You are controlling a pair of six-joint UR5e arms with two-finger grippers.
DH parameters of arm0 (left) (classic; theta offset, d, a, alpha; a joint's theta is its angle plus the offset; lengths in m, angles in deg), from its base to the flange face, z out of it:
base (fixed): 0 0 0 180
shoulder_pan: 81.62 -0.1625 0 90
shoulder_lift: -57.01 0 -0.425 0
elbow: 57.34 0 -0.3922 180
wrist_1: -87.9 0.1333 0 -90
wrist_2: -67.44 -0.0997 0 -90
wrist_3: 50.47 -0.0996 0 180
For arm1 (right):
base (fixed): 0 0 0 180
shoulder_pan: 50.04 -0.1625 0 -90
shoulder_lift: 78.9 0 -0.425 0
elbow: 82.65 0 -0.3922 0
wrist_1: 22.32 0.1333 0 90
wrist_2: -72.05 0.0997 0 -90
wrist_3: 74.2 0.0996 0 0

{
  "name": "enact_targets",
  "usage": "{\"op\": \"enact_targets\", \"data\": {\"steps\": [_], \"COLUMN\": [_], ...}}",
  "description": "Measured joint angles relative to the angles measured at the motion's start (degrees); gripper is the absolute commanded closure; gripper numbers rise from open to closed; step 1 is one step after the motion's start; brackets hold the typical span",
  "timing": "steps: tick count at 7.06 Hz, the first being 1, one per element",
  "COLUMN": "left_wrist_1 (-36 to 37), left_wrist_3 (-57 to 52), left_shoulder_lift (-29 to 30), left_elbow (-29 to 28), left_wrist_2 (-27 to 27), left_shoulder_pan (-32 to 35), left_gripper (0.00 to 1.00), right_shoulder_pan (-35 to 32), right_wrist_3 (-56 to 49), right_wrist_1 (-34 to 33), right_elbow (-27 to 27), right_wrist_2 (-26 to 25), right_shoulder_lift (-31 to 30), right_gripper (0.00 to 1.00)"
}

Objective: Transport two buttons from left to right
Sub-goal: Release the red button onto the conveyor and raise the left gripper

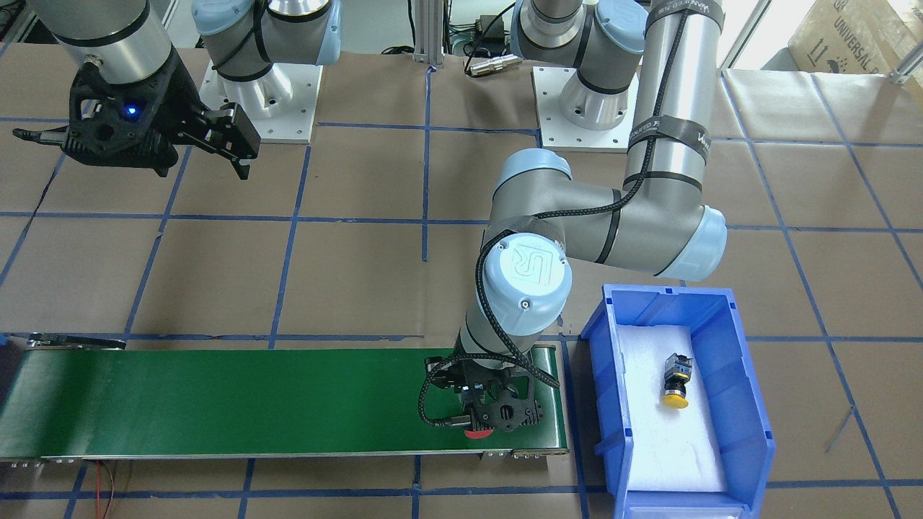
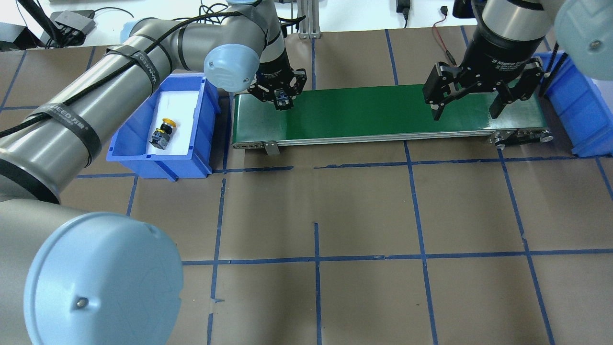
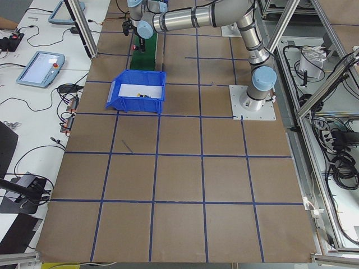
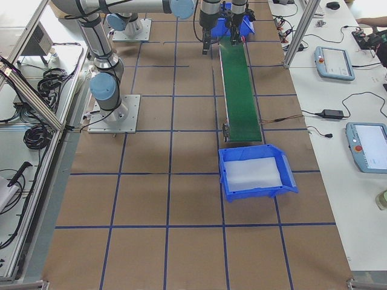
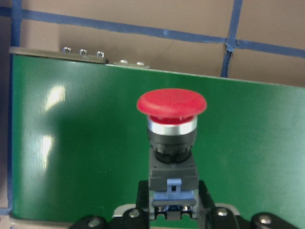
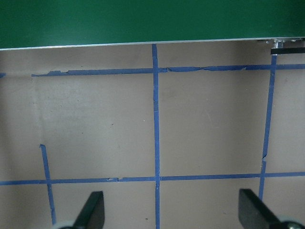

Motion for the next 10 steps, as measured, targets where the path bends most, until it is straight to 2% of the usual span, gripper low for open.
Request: {"op": "enact_targets", "data": {"steps": [5,9,10], "left_wrist_1": [-0.12,-2.39,-2.74], "left_wrist_3": [-0.49,-23.63,-29.01], "left_shoulder_lift": [-1.50,-5.54,-5.81], "left_elbow": [-0.41,0.52,1.30], "left_wrist_2": [-0.33,0.05,-0.13], "left_shoulder_pan": [-1.65,-17.65,-19.65], "left_gripper": [0.00,0.02,0.02], "right_shoulder_pan": [0.00,0.00,0.00], "right_wrist_3": [0.00,0.00,0.00], "right_wrist_1": [0.00,0.02,0.01], "right_elbow": [0.00,0.00,0.00], "right_wrist_2": [0.00,0.00,0.00], "right_shoulder_lift": [0.00,0.00,0.00], "right_gripper": [0.00,0.00,0.00]}}
